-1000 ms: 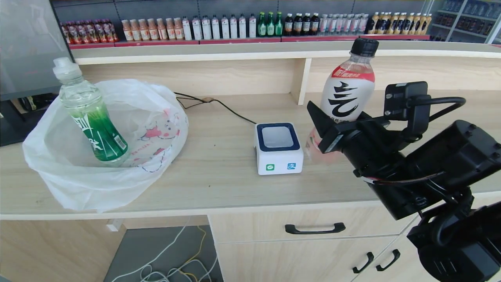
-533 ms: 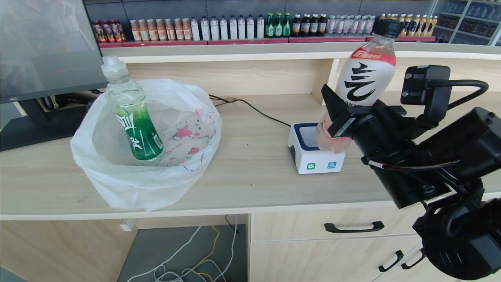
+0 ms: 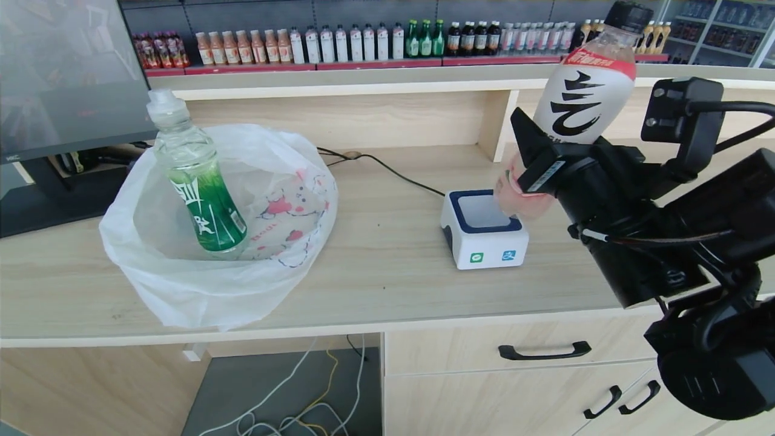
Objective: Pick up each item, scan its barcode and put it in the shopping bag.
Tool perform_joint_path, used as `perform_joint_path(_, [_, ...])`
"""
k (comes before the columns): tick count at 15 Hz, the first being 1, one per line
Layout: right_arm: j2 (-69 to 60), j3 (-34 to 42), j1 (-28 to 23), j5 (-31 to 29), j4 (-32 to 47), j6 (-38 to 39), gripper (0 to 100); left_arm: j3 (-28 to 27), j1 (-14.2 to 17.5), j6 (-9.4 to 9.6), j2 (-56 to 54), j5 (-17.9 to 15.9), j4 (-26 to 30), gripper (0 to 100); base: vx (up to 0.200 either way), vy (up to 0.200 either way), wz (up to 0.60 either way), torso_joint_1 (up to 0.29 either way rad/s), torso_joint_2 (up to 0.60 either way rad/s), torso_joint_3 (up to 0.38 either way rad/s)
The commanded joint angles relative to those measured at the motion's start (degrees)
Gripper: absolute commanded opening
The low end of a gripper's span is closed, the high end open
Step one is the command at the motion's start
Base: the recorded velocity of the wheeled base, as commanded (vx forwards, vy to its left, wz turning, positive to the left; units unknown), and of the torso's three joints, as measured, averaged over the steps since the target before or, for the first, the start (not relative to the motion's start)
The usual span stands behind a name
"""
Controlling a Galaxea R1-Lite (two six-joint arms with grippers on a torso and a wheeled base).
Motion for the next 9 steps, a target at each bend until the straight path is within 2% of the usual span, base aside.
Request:
perform_joint_path(1, [0.03, -1.23, 0.14, 0.15, 0.03, 1.11, 0, 0.00, -0.01, -0.02, 0.01, 0.02, 0.01, 100, 0.000, 0.000, 0.00, 0.000, 0.00, 0.000])
perform_joint_path(4, [-0.06, -3.26, 0.23, 0.15, 0.03, 5.86, 0, 0.00, -0.01, -0.02, 0.01, 0.02, 0.01, 100, 0.000, 0.000, 0.00, 0.000, 0.00, 0.000])
perform_joint_path(6, [2.31, -6.95, 0.23, -0.20, 0.03, 15.96, 0, 0.00, -0.01, -0.02, 0.01, 0.02, 0.01, 100, 0.000, 0.000, 0.00, 0.000, 0.00, 0.000])
perform_joint_path(9, [4.68, -8.09, -0.21, -1.52, 0.03, 23.26, 0, 0.00, -0.01, -0.02, 0.01, 0.02, 0.01, 100, 0.000, 0.000, 0.00, 0.000, 0.00, 0.000])
